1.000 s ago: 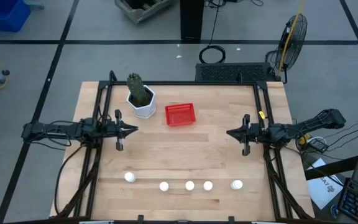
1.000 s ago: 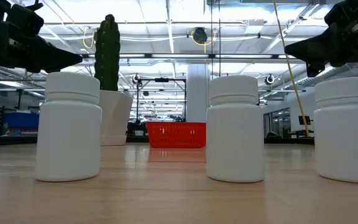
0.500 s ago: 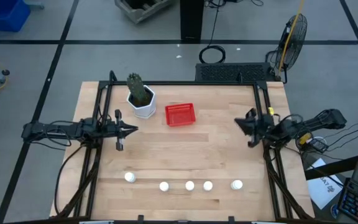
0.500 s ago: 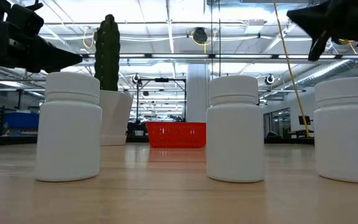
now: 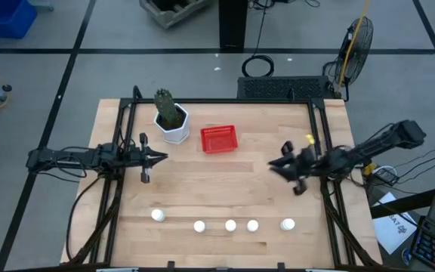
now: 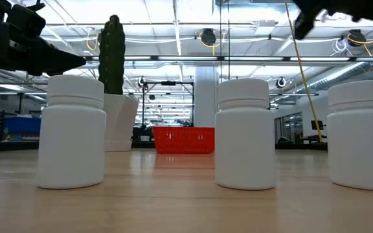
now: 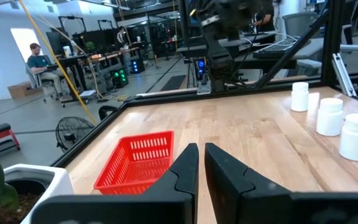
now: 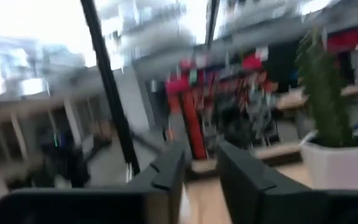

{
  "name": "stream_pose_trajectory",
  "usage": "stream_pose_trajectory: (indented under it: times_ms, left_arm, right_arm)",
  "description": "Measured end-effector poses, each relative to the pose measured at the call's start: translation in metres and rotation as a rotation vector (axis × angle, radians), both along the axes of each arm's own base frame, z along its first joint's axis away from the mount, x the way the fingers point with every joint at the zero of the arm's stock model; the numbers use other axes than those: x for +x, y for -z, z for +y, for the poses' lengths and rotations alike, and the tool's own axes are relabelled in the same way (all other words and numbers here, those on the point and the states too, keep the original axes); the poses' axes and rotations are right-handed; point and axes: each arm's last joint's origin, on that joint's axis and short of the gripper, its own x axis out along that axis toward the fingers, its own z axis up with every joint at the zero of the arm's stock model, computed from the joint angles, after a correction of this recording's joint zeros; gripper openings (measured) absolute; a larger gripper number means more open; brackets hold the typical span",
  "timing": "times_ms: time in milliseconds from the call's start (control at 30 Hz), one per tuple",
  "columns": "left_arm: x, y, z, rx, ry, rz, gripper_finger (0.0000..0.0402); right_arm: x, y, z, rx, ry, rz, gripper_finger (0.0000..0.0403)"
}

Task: Pick and place pill bottles into a basket
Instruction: Put the white pill bottle into the red bin

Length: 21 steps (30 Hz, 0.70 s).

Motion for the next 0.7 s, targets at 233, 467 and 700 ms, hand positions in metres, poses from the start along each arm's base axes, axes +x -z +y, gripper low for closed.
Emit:
stream_pose_trajectory:
  times_ms: [233, 467, 700]
  left_arm:
    - [0.000, 0.000, 0.000, 0.000, 0.000, 0.000, 0.0035]
    - [0.000, 0.000, 0.000, 0.000, 0.000, 0.001, 0.0035]
    - [0.000, 0.000, 0.000, 0.000, 0.000, 0.000, 0.0035]
  right_arm:
    - [0.056, -0.026, 0.055, -0.228, -0.052, 0.384, 0.0224]
    - [0.062, -0.051, 0.099, -0.236, 0.071, 0.776, 0.0264]
    - [0.074, -0.021, 0.128, -0.196, 0.071, 0.886, 0.0257]
